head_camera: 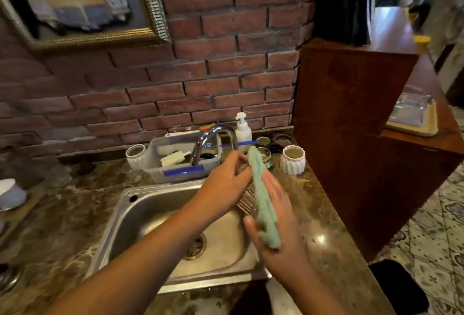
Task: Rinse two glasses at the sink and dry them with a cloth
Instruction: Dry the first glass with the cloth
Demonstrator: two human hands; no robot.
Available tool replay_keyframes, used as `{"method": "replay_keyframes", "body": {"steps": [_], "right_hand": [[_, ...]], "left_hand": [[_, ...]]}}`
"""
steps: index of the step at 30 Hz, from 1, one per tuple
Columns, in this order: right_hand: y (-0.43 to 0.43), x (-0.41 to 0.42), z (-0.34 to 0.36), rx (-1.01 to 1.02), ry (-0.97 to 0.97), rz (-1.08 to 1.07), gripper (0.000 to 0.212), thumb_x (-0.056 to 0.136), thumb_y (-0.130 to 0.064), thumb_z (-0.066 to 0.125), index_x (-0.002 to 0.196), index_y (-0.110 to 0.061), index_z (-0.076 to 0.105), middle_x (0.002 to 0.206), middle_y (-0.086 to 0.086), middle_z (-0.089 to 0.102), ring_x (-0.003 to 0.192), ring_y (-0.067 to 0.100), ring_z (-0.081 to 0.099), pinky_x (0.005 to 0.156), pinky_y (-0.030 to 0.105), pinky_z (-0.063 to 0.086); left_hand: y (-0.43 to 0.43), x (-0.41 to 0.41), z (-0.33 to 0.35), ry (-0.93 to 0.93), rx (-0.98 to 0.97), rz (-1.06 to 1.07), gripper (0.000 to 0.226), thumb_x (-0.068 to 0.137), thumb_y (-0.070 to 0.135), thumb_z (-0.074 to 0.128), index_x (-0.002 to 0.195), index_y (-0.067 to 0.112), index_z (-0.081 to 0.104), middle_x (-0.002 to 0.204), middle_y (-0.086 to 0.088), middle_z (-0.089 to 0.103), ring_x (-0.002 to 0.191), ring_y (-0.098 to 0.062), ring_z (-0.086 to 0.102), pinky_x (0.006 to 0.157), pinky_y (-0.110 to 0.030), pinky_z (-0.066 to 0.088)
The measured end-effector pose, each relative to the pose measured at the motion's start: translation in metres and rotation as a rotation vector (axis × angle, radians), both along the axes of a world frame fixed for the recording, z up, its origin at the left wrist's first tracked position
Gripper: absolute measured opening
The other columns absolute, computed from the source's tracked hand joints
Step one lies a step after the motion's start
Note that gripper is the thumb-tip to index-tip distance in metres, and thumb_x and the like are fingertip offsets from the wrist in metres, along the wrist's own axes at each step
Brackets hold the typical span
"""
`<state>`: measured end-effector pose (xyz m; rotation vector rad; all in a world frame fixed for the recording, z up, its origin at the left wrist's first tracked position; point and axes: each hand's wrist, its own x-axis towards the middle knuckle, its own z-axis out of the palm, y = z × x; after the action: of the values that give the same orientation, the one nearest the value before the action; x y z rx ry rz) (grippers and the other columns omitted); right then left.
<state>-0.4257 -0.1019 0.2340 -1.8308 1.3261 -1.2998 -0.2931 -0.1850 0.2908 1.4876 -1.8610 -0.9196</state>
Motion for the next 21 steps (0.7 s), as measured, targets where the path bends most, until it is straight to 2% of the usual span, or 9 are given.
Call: {"method": "replay_keyframes", "body": {"steps": [2, 4, 5, 8, 10, 11, 15, 18, 21], "right_hand": [[-0.006, 0.02, 0.008, -0.091, 0.155, -0.005, 0.082, 0.088, -0.045, 0.059, 0.156, -0.016, 0.023, 0.162, -0.006, 0.025, 0.15, 0.012, 0.022, 0.122, 0.032, 0.023], [-0.007, 0.039, 0.019, -0.109, 0.113, -0.047, 0.082, 0.084, -0.044, 0.061, 0.153, -0.011, 0.03, 0.156, 0.001, 0.036, 0.145, 0.018, 0.033, 0.116, 0.044, 0.035], [-0.007, 0.049, 0.025, -0.121, 0.104, -0.072, 0.08, 0.083, -0.043, 0.062, 0.151, -0.011, 0.034, 0.152, 0.001, 0.04, 0.141, 0.016, 0.038, 0.112, 0.043, 0.04], [-0.006, 0.074, 0.046, -0.055, 0.073, -0.067, 0.076, 0.078, -0.043, 0.069, 0.147, -0.032, 0.038, 0.137, -0.017, 0.049, 0.123, -0.009, 0.047, 0.096, 0.014, 0.045], [-0.007, 0.087, 0.055, 0.056, 0.034, -0.011, 0.068, 0.074, -0.038, 0.078, 0.132, -0.048, 0.043, 0.115, -0.029, 0.061, 0.103, -0.012, 0.059, 0.078, 0.008, 0.048], [-0.007, 0.091, 0.057, 0.103, 0.014, 0.032, 0.062, 0.071, -0.037, 0.079, 0.124, -0.047, 0.047, 0.106, -0.031, 0.064, 0.094, -0.01, 0.064, 0.071, 0.01, 0.052], [-0.004, 0.101, 0.061, 0.311, -0.202, 0.252, 0.053, 0.066, -0.028, 0.077, 0.115, -0.019, 0.06, 0.102, -0.001, 0.074, 0.093, 0.02, 0.073, 0.082, 0.046, 0.061], [-0.002, 0.109, 0.064, 0.633, -0.522, 0.452, 0.074, 0.058, -0.022, 0.087, 0.125, -0.008, 0.058, 0.111, 0.014, 0.073, 0.105, 0.032, 0.07, 0.091, 0.049, 0.057], [0.005, 0.121, 0.062, 0.884, -0.872, 0.607, 0.088, 0.045, -0.018, 0.098, 0.122, 0.006, 0.062, 0.117, 0.036, 0.064, 0.099, 0.046, 0.069, 0.079, 0.051, 0.06]], "left_hand": [[0.006, 0.016, 0.009, 0.046, -0.002, 0.058, 0.012, 0.101, 0.037, 0.051, 0.094, 0.026, 0.052, 0.081, 0.006, 0.058, 0.068, -0.011, 0.053, 0.065, -0.032, 0.041], [0.013, 0.032, 0.015, 0.08, 0.005, 0.077, 0.018, 0.101, 0.036, 0.05, 0.094, 0.019, 0.054, 0.081, 0.002, 0.058, 0.073, -0.017, 0.053, 0.069, -0.036, 0.042], [0.017, 0.04, 0.019, 0.102, 0.005, 0.086, 0.02, 0.101, 0.036, 0.05, 0.096, 0.018, 0.055, 0.082, 0.001, 0.059, 0.076, -0.019, 0.055, 0.071, -0.038, 0.044], [0.03, 0.065, 0.032, 0.151, -0.03, 0.091, 0.017, 0.094, 0.042, 0.053, 0.095, 0.025, 0.056, 0.086, 0.004, 0.062, 0.082, -0.018, 0.06, 0.076, -0.041, 0.05], [0.04, 0.081, 0.041, 0.114, -0.078, 0.053, 0.012, 0.092, 0.041, 0.056, 0.096, 0.029, 0.055, 0.089, 0.006, 0.062, 0.085, -0.014, 0.06, 0.073, -0.038, 0.051], [0.044, 0.088, 0.044, 0.089, -0.099, 0.031, 0.011, 0.092, 0.041, 0.057, 0.097, 0.03, 0.055, 0.089, 0.007, 0.061, 0.086, -0.013, 0.06, 0.073, -0.037, 0.051], [0.056, 0.118, 0.053, 0.084, -0.12, -0.093, 0.023, 0.082, 0.047, 0.055, 0.1, 0.032, 0.057, 0.091, 0.008, 0.059, 0.086, -0.01, 0.057, 0.074, -0.034, 0.051], [0.061, 0.136, 0.056, 0.092, -0.142, -0.197, 0.038, 0.076, 0.054, 0.051, 0.105, 0.032, 0.058, 0.098, 0.007, 0.061, 0.093, -0.014, 0.058, 0.081, -0.041, 0.052], [0.065, 0.15, 0.057, 0.135, -0.198, -0.289, 0.04, 0.077, 0.055, 0.049, 0.11, 0.033, 0.059, 0.105, 0.001, 0.061, 0.099, -0.021, 0.059, 0.088, -0.052, 0.051]]}}
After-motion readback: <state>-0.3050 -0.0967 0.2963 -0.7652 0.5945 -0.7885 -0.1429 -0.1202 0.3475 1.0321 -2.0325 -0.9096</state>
